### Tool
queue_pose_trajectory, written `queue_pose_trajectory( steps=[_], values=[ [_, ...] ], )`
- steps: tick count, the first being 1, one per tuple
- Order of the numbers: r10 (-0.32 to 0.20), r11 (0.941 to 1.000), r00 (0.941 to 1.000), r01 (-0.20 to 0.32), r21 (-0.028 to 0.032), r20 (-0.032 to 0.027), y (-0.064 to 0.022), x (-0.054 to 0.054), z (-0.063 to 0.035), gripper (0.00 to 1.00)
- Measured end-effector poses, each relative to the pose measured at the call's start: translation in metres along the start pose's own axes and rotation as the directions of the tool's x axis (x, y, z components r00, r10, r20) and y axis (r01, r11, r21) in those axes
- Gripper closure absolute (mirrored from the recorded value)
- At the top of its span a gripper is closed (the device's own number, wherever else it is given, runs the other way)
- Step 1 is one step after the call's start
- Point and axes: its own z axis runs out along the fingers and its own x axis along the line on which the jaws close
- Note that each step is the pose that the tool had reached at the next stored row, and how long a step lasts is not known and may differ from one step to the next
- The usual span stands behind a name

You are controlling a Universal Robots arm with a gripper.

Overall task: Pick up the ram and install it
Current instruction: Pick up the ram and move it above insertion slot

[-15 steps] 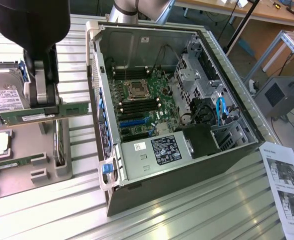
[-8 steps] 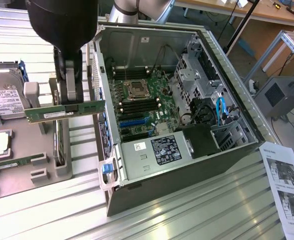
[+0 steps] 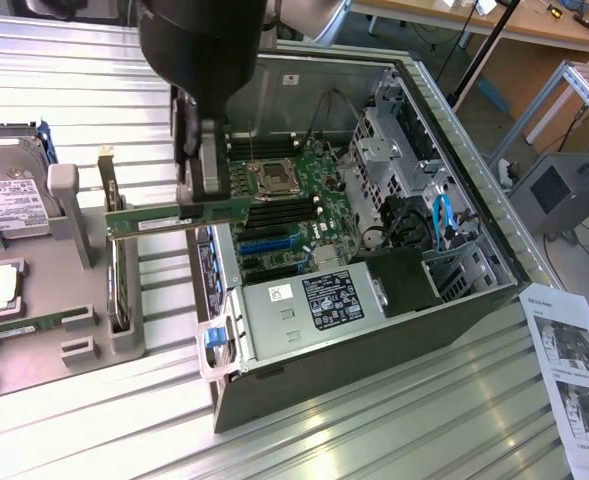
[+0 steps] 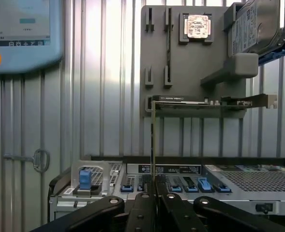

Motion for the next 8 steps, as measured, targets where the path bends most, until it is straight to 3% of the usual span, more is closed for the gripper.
queue_pose_trajectory(
  steps=[8],
  values=[
    [0.0, 1.0, 1.0, 0.0, -0.0031, 0.0, -0.0362, 0.001, -0.0007, 0.88]
  ],
)
